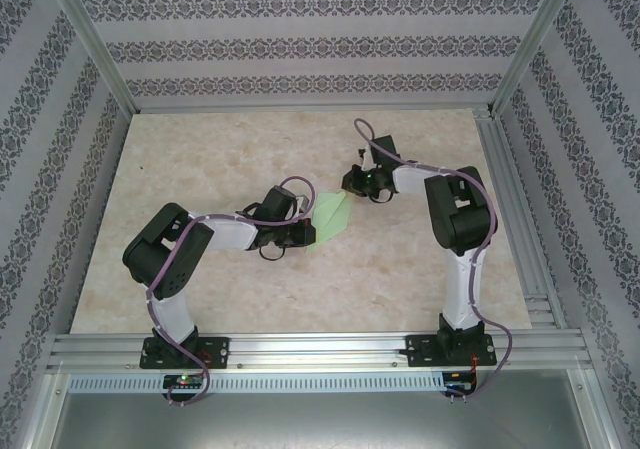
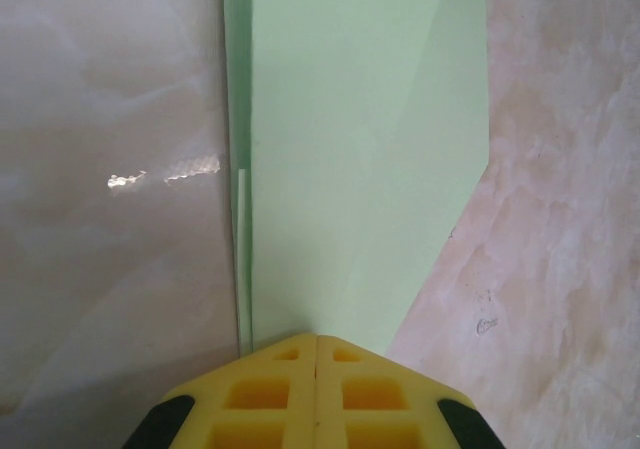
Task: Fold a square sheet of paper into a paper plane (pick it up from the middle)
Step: Fourth fold the wing at the center of the table.
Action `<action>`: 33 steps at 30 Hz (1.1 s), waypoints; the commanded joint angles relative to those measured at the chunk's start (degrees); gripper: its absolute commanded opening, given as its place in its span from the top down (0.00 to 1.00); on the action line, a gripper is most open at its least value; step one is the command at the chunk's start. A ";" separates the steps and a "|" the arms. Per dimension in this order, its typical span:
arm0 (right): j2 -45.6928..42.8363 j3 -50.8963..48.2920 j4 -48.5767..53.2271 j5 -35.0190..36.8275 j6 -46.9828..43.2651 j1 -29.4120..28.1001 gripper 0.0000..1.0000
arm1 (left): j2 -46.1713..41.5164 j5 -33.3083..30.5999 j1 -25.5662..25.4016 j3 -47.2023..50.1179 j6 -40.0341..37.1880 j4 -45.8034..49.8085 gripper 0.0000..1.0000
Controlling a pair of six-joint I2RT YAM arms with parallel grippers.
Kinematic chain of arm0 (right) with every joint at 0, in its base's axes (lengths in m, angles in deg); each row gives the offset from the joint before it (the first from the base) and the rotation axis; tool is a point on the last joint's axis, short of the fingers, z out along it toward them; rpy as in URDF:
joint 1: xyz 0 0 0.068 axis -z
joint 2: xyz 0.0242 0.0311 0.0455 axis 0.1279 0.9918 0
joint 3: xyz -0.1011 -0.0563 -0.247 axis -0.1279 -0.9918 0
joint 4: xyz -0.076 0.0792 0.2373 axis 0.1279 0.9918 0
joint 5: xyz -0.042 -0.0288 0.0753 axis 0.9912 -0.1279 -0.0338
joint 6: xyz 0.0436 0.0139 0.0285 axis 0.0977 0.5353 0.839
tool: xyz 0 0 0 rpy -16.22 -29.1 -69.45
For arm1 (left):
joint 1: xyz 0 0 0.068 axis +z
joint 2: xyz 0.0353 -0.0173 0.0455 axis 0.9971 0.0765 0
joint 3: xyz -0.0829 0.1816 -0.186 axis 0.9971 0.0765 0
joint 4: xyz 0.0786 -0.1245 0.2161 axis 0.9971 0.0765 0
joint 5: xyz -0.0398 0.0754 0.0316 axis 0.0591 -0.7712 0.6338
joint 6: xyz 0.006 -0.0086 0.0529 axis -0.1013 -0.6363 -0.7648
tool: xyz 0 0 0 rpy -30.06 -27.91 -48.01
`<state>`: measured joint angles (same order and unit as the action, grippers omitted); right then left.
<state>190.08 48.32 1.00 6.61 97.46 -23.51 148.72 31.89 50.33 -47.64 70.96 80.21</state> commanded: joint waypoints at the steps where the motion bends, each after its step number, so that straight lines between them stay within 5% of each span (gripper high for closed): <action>1: -1.25 2.00 0.03 4.83 -2.50 0.60 0.89 | 1.72 -0.17 -0.66 2.55 -1.26 9.30 0.95; 11: -13.71 -7.10 3.66 6.09 -0.23 -7.13 0.86 | 1.52 -0.34 -0.75 0.84 -0.97 9.65 0.95; 27: -7.18 -11.04 0.85 2.14 4.78 -14.42 0.87 | -0.21 -0.64 -0.80 -0.70 0.02 9.84 0.94; 33: -4.81 -11.45 2.06 3.01 4.68 -14.42 0.87 | -4.49 0.37 -0.75 -2.51 0.32 9.12 0.84</action>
<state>182.49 37.92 2.64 8.99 101.59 -37.35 147.26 31.87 50.22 -49.04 71.03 85.26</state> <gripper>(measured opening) 0.131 0.149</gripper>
